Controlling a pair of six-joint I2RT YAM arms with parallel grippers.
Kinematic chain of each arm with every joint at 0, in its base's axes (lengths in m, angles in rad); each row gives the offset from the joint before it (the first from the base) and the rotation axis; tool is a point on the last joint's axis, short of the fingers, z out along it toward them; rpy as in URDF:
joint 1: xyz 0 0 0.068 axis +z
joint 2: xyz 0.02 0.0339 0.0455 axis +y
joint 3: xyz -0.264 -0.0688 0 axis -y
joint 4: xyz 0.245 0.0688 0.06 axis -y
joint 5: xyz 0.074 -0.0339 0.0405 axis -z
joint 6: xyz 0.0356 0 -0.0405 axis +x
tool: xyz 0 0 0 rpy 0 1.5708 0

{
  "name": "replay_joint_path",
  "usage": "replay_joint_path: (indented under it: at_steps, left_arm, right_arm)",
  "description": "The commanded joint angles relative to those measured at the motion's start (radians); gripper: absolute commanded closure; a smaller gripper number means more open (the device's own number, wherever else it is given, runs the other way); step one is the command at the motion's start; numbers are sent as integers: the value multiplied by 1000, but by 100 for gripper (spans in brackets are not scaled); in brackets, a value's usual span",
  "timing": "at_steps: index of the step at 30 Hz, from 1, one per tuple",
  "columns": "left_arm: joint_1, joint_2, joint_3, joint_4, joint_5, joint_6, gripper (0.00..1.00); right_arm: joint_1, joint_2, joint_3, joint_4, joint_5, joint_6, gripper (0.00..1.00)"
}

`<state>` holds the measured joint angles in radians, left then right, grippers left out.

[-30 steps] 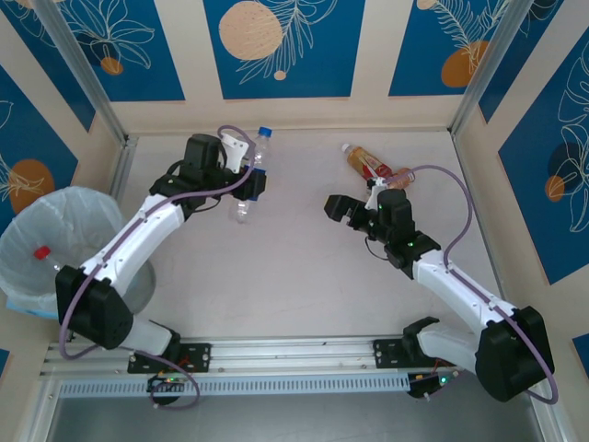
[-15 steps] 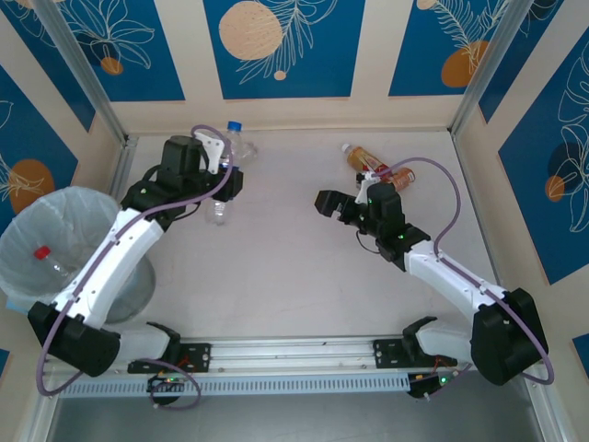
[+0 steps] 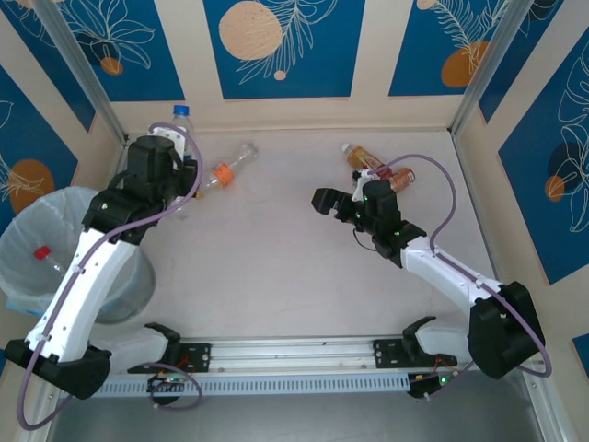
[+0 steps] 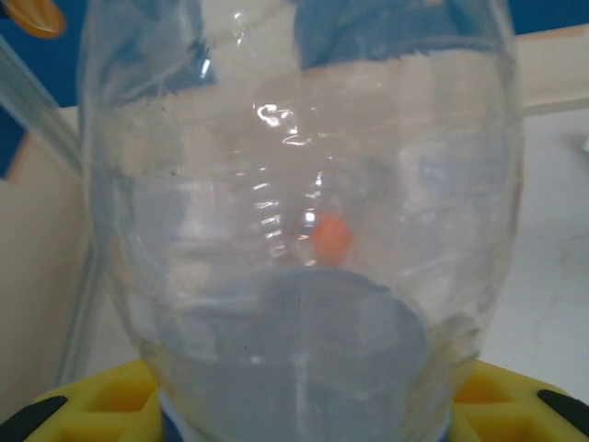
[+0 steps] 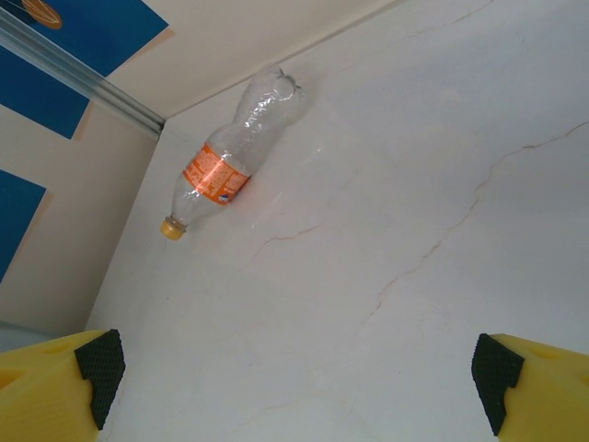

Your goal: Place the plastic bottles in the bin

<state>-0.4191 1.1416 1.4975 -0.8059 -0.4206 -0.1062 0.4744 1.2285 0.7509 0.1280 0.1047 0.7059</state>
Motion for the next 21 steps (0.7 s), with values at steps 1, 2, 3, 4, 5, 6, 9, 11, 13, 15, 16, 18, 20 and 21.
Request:
replay_joint_path:
  at_steps: [1,2,3,4,5,6,9,11,13,15,16,18,20,21]
  left_arm:
    - [8,-32,57,-55,-229,38,54]
    - [8,-31,67,-71,-288,43,54]
    - [8,-30,75,-86,-357,49,54]
    - [9,-31,79,-96,-421,55,54]
    - [10,-33,79,-100,-463,61,54]
    - [11,-38,77,-102,-507,68,54]
    - [19,-43,73,-116,-610,85,54]
    - [27,-45,75,-138,-657,94,53]
    - [42,-44,84,-176,-694,96,53]
    - [52,-53,83,-208,-713,87,53]
    - [59,-60,80,-219,-706,79,53]
    - [86,-74,68,-234,-672,67,52]
    - [143,-84,53,-253,-638,53,52]
    - [184,-88,41,-261,-614,47,52]
  right_arm:
    - [11,13,32,19,25,-13,1]
    - [12,17,33,20,30,-11,1]
    - [12,17,33,22,36,-10,1]
    - [12,20,33,26,37,-9,1]
    - [13,22,35,29,38,-9,1]
    - [13,24,37,30,39,-11,1]
    - [13,31,46,28,33,-18,1]
    - [15,35,54,19,32,-18,1]
    - [15,34,62,3,30,-24,1]
    - [17,31,60,-5,37,-31,1]
    - [18,29,55,-4,42,-32,1]
    - [18,26,47,4,46,-32,1]
    - [18,23,42,18,46,-34,1]
    - [18,23,43,24,45,-36,1]
